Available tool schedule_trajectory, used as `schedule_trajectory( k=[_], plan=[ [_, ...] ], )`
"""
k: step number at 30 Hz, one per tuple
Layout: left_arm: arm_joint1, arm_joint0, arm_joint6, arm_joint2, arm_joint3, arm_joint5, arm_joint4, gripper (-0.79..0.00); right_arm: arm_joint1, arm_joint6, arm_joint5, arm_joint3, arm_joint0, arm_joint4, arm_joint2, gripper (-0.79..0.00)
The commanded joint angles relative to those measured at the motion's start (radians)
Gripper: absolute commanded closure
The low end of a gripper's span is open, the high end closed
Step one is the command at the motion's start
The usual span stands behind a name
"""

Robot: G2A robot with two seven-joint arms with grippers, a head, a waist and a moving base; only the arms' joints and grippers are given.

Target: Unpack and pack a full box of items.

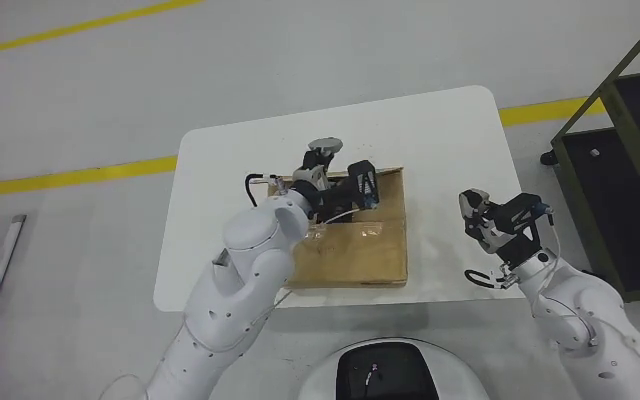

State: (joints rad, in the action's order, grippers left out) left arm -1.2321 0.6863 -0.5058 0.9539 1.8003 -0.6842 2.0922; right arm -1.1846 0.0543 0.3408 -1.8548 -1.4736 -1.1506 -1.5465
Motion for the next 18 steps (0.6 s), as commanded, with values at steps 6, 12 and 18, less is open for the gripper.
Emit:
schedule_trajectory(
  k=[6, 12, 18],
  plan=[
    [-0.027, -0.154, 0.087, -0.057, -0.177, 0.049, 0.059, -0.785, 0.001, 0.002, -0.003, -0.004, -0.001, -0.001, -0.003, -0.083],
    [-0.054, -0.267, 0.16, -0.137, -0.342, 0.085, 0.153, -0.785, 0.002, 0.005, -0.004, -0.011, -0.005, 0.0, -0.011, -0.083],
    [-0.085, -0.318, 0.192, -0.182, -0.467, 0.111, 0.139, -0.785, 0.004, 0.008, -0.005, -0.01, -0.01, 0.001, -0.02, -0.077]
  ],
)
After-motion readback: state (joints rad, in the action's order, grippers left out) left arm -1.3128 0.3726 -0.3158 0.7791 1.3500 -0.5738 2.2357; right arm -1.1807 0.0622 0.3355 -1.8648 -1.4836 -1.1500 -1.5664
